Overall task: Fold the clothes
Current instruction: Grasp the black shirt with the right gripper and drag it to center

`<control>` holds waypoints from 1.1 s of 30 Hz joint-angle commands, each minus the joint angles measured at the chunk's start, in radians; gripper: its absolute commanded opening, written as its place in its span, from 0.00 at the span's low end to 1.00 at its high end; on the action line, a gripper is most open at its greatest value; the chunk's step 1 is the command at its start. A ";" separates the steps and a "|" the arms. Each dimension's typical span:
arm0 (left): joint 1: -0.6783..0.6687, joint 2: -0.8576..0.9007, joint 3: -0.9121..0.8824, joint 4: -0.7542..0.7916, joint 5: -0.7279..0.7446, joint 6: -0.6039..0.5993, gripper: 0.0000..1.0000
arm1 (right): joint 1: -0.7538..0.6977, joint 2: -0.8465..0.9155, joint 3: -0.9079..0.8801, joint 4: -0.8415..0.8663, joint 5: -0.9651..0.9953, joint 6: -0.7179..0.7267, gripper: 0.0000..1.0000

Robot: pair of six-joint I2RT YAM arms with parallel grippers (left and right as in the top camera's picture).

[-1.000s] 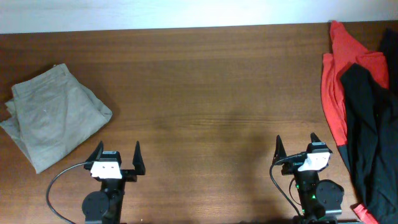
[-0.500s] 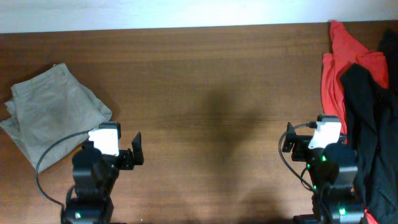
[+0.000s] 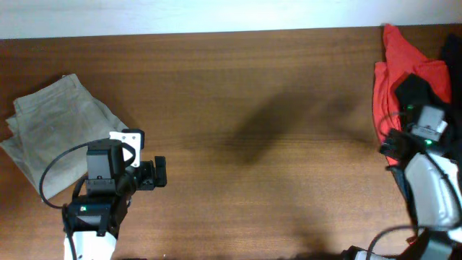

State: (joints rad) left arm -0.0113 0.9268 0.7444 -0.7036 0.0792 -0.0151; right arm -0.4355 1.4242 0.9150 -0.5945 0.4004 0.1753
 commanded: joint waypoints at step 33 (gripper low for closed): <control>0.005 0.000 0.024 0.003 0.014 0.008 0.99 | -0.184 0.112 0.260 -0.009 -0.433 0.010 0.04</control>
State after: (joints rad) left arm -0.0105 0.9268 0.7444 -0.7033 0.0792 -0.0151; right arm -0.6476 1.6585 1.0191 -0.5335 0.1276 0.2565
